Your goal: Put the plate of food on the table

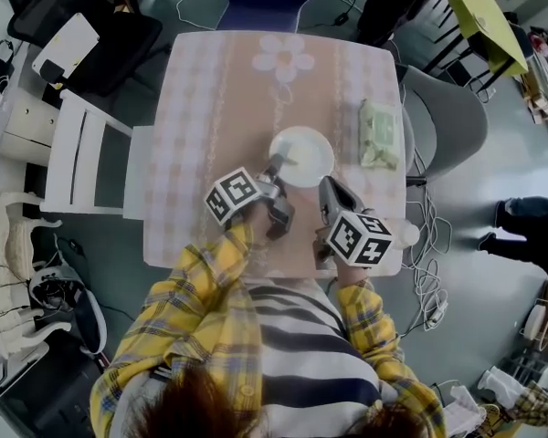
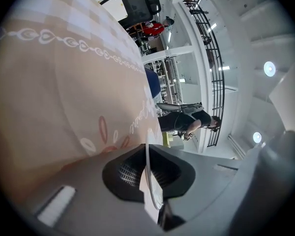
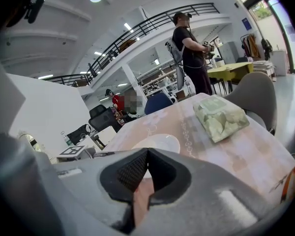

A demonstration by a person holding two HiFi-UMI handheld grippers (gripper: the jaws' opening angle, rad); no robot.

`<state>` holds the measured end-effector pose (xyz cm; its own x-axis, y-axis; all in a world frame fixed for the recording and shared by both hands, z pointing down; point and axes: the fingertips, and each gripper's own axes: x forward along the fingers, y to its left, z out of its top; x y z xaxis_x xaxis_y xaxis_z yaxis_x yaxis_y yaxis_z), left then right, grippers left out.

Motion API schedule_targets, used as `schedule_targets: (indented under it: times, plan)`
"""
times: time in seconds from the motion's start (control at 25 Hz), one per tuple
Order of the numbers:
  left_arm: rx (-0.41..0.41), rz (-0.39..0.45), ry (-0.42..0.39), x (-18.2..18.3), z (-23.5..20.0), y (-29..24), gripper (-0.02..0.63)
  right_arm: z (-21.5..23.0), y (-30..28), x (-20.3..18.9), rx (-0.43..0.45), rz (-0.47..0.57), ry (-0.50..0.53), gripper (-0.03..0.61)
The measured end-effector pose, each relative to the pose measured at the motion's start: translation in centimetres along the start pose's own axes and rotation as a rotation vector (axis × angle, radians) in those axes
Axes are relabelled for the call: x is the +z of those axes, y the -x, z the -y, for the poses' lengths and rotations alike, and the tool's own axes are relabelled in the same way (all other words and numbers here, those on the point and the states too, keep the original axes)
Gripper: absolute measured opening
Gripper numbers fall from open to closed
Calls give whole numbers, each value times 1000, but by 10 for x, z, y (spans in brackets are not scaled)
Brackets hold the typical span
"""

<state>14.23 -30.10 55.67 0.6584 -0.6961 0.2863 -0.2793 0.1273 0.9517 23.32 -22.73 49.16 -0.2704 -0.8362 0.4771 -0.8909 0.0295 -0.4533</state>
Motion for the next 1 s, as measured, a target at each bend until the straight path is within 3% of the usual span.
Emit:
schedule_targets:
  times: [0.4, 0.6, 0.76, 1.0]
  plan:
    - [49, 29, -11, 3, -7, -20, 10, 9, -20, -1, 30, -56, -2, -5]
    - [66, 41, -78, 6, -5, -24, 14, 11, -27, -5, 36, -79, -28, -5]
    - [57, 18, -98, 5, -3, -28, 9, 10, -32, -7, 46, -91, -29, -5]
    - [110, -27, -131, 4, -6, -28, 6, 9, -36, -8, 53, -99, -50, -5]
